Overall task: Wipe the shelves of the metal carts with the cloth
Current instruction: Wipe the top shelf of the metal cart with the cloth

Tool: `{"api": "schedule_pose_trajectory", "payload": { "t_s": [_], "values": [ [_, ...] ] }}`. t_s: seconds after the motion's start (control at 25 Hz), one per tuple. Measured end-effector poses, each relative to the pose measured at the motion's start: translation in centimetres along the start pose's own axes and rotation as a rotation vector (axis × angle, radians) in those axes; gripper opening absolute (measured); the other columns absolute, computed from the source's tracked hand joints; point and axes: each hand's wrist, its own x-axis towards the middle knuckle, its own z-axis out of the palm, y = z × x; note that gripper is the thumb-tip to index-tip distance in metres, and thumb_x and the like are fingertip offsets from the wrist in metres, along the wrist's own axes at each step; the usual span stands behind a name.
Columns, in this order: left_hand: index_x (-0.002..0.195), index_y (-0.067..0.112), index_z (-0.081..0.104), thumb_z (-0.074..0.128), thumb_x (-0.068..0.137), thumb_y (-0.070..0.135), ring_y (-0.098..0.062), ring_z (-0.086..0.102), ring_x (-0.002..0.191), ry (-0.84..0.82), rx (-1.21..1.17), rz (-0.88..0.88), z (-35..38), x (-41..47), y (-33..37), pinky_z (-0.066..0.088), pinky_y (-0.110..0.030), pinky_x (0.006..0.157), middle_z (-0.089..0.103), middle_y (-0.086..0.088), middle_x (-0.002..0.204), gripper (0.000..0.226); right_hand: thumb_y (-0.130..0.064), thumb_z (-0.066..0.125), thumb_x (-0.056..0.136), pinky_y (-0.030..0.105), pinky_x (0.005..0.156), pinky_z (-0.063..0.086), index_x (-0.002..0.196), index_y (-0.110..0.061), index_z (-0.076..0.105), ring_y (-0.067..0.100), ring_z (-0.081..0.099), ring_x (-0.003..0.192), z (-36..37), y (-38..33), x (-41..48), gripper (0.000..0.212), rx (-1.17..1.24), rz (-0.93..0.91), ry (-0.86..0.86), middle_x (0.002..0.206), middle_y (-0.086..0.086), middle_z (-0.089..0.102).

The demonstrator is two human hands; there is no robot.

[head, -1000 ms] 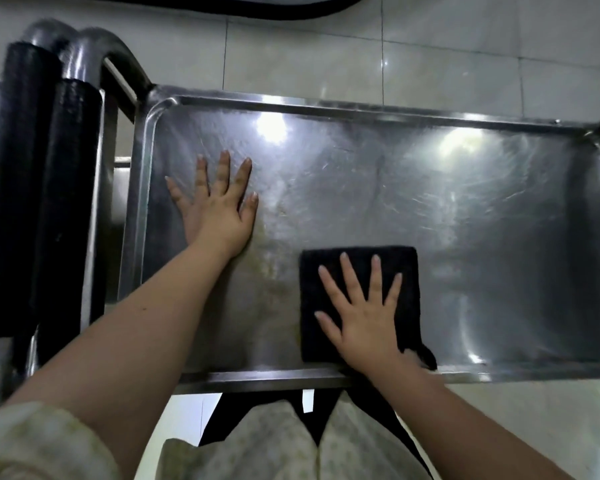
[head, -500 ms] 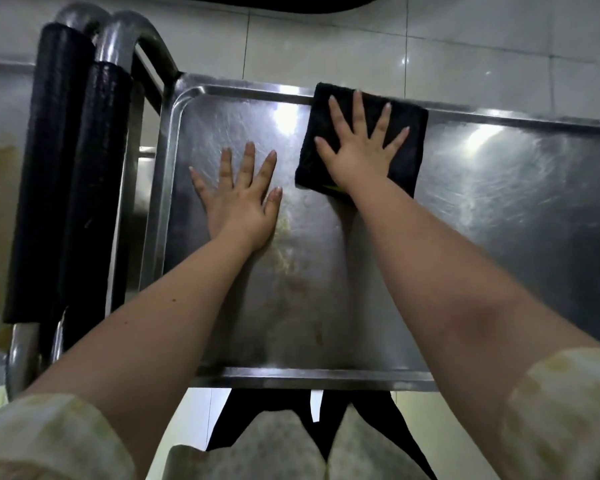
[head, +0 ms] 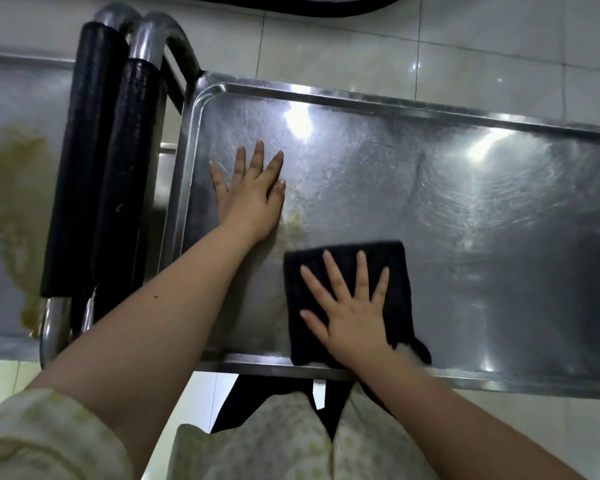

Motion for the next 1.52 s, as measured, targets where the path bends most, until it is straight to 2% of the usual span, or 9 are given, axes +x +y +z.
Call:
{"api": "schedule_pose_trajectory", "payload": {
  "t_s": [0.12,0.28,0.4,0.6,0.8,1.04,1.24,1.4,1.52],
  "values": [
    [0.154,0.036,0.016,0.025,0.103,0.042,-0.022,-0.009,0.15,0.079,-0.064,-0.074,-0.5,-1.9,-1.2,-0.008,-0.046,0.12,-0.005,0.004,0.164,0.052,-0.068,0.023,0.092,0.074,0.107,-0.003,0.152,-0.046,0.003,0.045,-0.007,0.146,-2.5,1.1,11.8,0.066,-0.01,0.078,0.033,0.164,-0.005,0.001],
    [0.155,0.034,0.009,0.023,0.102,0.045,-0.025,-0.011,0.15,0.07,-0.001,-0.127,0.2,-4.7,-1.0,-0.01,-0.049,0.119,-0.004,0.0,0.164,0.055,-0.068,0.018,0.094,0.072,0.107,-0.012,0.15,-0.048,-0.009,0.042,-0.021,0.144,-6.7,0.9,21.9,0.065,0.019,0.128,-0.106,0.162,-0.008,-0.016],
    [0.155,0.034,0.009,0.026,0.102,0.045,-0.026,-0.011,0.15,0.082,-0.033,-0.05,0.2,-4.5,0.8,-0.013,-0.049,0.118,-0.003,-0.002,0.164,0.056,-0.064,0.021,0.097,0.066,0.112,-0.011,0.151,-0.047,-0.001,0.034,-0.016,0.147,-7.8,3.2,20.6,0.062,0.116,0.117,-0.074,0.163,-0.011,-0.008],
    [0.153,0.043,0.004,0.022,0.101,0.052,-0.027,-0.019,0.148,-0.005,0.077,0.12,0.1,2.9,7.3,-0.013,-0.056,0.116,-0.012,0.0,0.163,0.056,-0.057,0.02,0.1,0.061,0.115,-0.011,0.153,-0.042,0.001,0.034,-0.015,0.148,-6.3,12.2,14.9,0.058,0.163,0.456,-0.037,0.163,-0.008,-0.006],
    [0.147,0.053,-0.011,0.01,0.09,0.074,-0.041,-0.027,0.142,0.001,0.199,0.05,2.2,5.1,9.3,-0.017,-0.072,0.104,-0.022,0.004,0.161,0.065,-0.053,0.015,0.101,0.056,0.116,-0.011,0.153,-0.042,-0.003,0.03,-0.018,0.147,-4.3,12.6,14.4,0.056,0.087,0.434,-0.004,0.162,-0.01,-0.012],
    [0.146,0.056,-0.011,0.01,0.087,0.078,-0.042,-0.026,0.142,-0.01,0.222,0.034,-0.1,9.3,7.4,-0.01,-0.075,0.105,-0.025,0.006,0.16,0.067,-0.056,0.018,0.099,0.056,0.115,-0.015,0.152,-0.044,-0.005,0.03,-0.02,0.147,-3.9,13.0,14.6,0.059,0.068,0.437,0.005,0.162,-0.01,-0.014],
    [0.147,0.055,-0.009,0.008,0.088,0.076,-0.041,-0.021,0.144,-0.003,0.212,0.077,2.1,1.4,6.3,-0.009,-0.073,0.107,-0.018,0.004,0.162,0.065,-0.057,0.013,0.098,0.058,0.114,-0.015,0.152,-0.042,-0.009,0.032,-0.022,0.146,-4.3,12.6,14.5,0.06,0.066,0.437,-0.027,0.162,-0.008,-0.017],
    [0.151,0.05,0.014,0.021,0.09,0.073,-0.045,-0.008,0.147,0.052,0.228,0.142,5.7,-9.9,4.5,-0.002,-0.077,0.105,0.003,0.0,0.164,0.065,-0.055,0.012,0.099,0.063,0.112,-0.013,0.152,-0.04,-0.011,0.036,-0.024,0.144,-5.2,12.5,14.5,0.06,0.076,0.424,-0.082,0.161,-0.006,-0.019],
    [0.15,0.05,0.018,0.021,0.088,0.076,-0.046,-0.007,0.146,0.034,0.228,0.112,6.7,-13.7,4.4,-0.001,-0.078,0.105,0.004,-0.001,0.164,0.068,-0.054,0.018,0.1,0.064,0.111,-0.015,0.153,-0.04,-0.008,0.038,-0.025,0.144,-5.4,11.3,14.1,0.061,0.103,0.365,-0.073,0.162,-0.007,-0.016]
  ]
}}
